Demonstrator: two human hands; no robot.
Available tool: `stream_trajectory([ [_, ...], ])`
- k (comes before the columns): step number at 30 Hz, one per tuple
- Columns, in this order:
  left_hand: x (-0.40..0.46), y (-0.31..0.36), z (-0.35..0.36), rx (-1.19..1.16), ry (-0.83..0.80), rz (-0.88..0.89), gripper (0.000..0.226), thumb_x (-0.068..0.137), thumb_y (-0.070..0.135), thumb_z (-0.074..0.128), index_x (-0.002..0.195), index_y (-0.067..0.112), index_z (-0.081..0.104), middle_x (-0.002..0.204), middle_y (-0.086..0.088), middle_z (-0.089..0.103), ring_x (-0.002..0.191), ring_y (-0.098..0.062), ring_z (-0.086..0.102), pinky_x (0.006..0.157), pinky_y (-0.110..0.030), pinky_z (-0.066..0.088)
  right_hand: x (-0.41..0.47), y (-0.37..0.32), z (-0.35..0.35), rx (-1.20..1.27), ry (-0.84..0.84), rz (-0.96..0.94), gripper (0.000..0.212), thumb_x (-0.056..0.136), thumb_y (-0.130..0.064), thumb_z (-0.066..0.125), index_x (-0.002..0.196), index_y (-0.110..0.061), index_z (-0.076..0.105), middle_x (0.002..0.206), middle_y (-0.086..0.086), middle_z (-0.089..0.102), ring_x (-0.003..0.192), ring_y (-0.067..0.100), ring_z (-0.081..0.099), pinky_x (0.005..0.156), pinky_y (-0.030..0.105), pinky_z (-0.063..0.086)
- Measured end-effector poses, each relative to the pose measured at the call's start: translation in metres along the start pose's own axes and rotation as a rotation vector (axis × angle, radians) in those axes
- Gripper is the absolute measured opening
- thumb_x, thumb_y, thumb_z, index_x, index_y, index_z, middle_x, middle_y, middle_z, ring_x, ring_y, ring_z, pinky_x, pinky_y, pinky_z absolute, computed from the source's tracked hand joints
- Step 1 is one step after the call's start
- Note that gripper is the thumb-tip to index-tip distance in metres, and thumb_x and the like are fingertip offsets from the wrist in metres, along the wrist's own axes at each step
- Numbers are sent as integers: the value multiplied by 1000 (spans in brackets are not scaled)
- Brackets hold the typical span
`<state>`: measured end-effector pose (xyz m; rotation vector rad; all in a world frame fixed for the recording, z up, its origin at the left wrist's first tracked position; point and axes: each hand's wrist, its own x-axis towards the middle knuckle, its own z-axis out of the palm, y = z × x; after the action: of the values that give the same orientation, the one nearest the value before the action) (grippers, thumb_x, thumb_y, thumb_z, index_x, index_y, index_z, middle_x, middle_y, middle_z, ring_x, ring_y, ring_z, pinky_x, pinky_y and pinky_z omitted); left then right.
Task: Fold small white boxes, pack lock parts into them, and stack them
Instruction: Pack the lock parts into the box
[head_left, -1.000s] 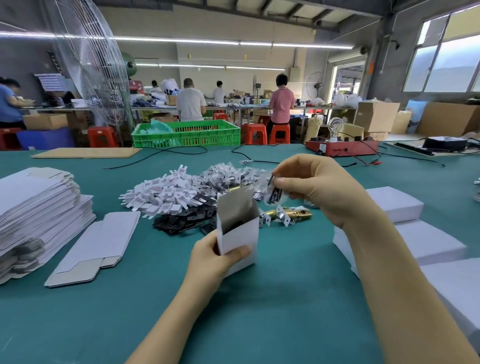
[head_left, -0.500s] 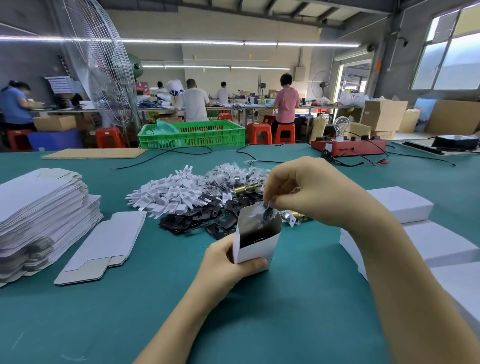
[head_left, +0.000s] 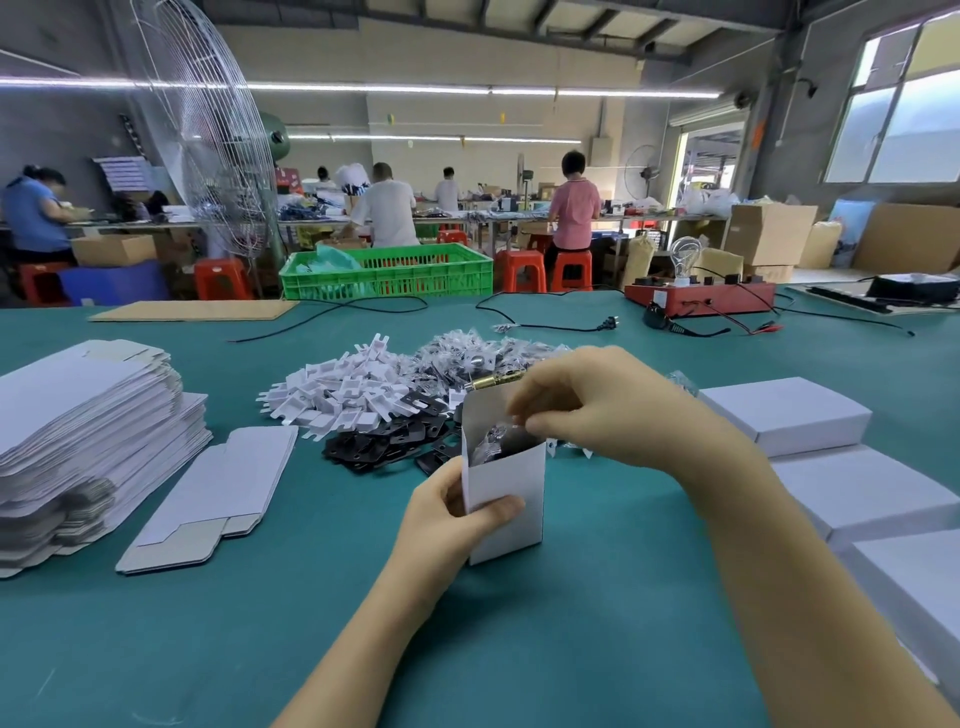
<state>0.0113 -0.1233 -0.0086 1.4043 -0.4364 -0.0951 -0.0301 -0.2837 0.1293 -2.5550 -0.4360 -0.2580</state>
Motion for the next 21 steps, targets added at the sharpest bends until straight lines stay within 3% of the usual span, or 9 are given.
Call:
stream_trajectory([
  [7,0,-1,-2,-71,-14,-22,42,71,19,75,112,21,68,105,0,75,94,-13,70,76,-23,56,-7,28,5,388,299,187,7,90,-18,63,88,-19,70,83,-1,74,84,17,70,81,38,57],
  [8,0,-1,-3,-86,-25,-21,43,72,19,75,114,19,67,106,-2,75,95,-14,69,78,-24,56,-7,29,14,424,318,231,6,90,-24,64,93,-21,68,87,-1,73,87,17,69,81,38,57],
  [12,-2,0,-1,-73,-90,1,43,76,16,73,118,16,66,109,-8,73,95,-14,68,79,-26,55,-8,25,55,508,308,285,36,84,-41,70,115,-33,54,104,-11,61,90,3,64,70,17,49],
  [17,-2,-2,1,-66,-106,17,40,78,14,72,116,18,65,108,-8,74,95,-15,68,78,-25,54,-1,19,78,842,305,333,32,81,-26,74,108,-27,57,98,-7,70,87,2,66,67,15,47],
  [21,-1,-5,2,-29,-91,29,37,75,20,75,111,26,67,104,-4,74,94,-13,68,80,-25,54,4,20,92,902,371,384,17,81,-9,62,97,-15,64,83,-5,68,67,3,60,53,10,44],
])
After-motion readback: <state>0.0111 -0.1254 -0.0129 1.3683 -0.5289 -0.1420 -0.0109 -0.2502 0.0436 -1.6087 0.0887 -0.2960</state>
